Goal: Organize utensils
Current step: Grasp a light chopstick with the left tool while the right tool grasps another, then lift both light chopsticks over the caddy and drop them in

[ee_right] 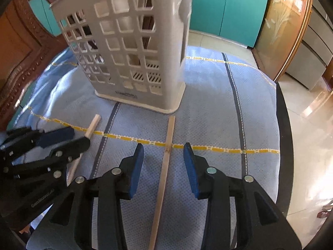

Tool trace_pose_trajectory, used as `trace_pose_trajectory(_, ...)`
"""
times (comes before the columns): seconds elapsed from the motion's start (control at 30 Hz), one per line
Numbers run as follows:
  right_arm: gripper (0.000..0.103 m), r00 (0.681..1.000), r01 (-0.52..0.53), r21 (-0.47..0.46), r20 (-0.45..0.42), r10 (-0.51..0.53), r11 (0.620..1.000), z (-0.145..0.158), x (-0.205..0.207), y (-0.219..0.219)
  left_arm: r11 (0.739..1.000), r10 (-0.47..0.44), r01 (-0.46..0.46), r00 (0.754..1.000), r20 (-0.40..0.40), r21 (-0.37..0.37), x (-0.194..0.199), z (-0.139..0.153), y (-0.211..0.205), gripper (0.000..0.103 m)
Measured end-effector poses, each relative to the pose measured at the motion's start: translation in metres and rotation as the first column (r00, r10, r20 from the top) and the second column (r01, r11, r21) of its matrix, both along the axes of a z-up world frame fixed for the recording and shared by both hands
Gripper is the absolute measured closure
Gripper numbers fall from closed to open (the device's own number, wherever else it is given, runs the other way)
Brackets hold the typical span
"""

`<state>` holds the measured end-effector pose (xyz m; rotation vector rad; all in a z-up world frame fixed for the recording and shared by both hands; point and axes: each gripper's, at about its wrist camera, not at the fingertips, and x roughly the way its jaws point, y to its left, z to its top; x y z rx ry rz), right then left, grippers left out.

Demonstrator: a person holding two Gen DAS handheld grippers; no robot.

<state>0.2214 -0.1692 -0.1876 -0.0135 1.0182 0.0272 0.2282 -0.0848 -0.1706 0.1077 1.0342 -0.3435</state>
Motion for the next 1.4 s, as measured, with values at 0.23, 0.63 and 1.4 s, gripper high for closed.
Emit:
trace_pose_trajectory(0.23, 0.064, 1.0, 0.012, -0.023, 0.004, -0.012, 1.0, -0.002, -0.001, 0.001, 0.999, 0.007, -0.008, 1.0, 0.023, 0.048, -0.002, -0.004, -0.008, 0.07)
trace_pose_trajectory(0.63, 0.097, 1.0, -0.005, 0.081, 0.03, 0.003, 0.997, -0.001, -0.011, 0.003, 0.998, 0.046, -0.048, 0.998, 0.041, 0.041, 0.019, -0.008, -0.001, 0.096)
trace_pose_trajectory(1.4, 0.097, 0.604, -0.16, 0.278, 0.787, -0.129, 0.947, 0.274, -0.11, -0.041, 0.956, 0.137, 0.086, 0.715, 0.685, -0.28, -0.059, 0.284, 0.06, 0.096)
